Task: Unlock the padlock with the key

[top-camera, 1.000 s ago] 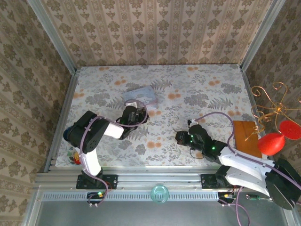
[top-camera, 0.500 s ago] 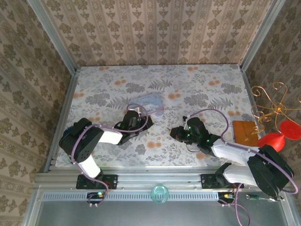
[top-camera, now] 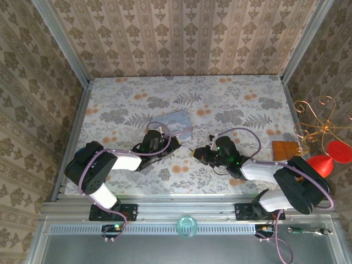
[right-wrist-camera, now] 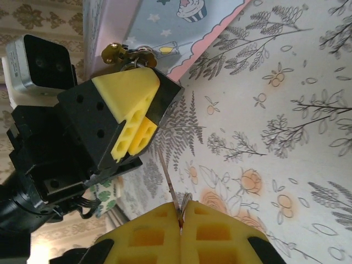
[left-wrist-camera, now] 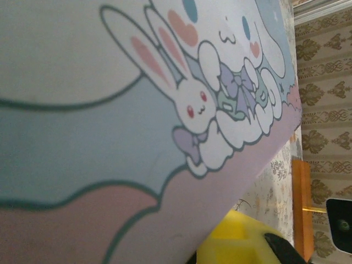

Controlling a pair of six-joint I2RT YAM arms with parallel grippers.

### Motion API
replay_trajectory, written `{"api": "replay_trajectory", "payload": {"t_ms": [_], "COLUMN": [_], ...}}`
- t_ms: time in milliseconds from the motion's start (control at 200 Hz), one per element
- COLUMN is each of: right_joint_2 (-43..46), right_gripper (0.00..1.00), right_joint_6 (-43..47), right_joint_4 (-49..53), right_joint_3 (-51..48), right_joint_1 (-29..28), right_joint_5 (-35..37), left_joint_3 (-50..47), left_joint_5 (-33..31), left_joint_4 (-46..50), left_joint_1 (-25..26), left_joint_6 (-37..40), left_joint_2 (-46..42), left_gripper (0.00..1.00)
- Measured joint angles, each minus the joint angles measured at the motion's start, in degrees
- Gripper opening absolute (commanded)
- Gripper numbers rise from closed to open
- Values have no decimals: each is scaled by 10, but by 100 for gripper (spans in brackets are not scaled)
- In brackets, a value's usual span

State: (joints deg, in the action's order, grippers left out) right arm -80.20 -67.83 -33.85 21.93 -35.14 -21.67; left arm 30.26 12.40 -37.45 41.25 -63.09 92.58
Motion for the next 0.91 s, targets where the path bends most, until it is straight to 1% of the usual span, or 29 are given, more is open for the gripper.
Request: {"api": "replay_trajectory", "payload": {"t_ms": [555,905], "right_joint_2": [-86,-108], "right_gripper": [0,0], "right_joint_6": [-91,-109], "right_joint_4": [-118,-167], "right_joint_3": [0,0], "right_joint_1": [-3,-3], "right_joint_5": [-31,-45], "left_joint_3": [0,0], "left_joint_5": [-9,-21], "left_joint_4": [-3,-17], "left_joint_1": [11,19], "left_joint_6": [-54,-75], "left_joint_2": [-14,-16], "left_gripper": [4,4]}}
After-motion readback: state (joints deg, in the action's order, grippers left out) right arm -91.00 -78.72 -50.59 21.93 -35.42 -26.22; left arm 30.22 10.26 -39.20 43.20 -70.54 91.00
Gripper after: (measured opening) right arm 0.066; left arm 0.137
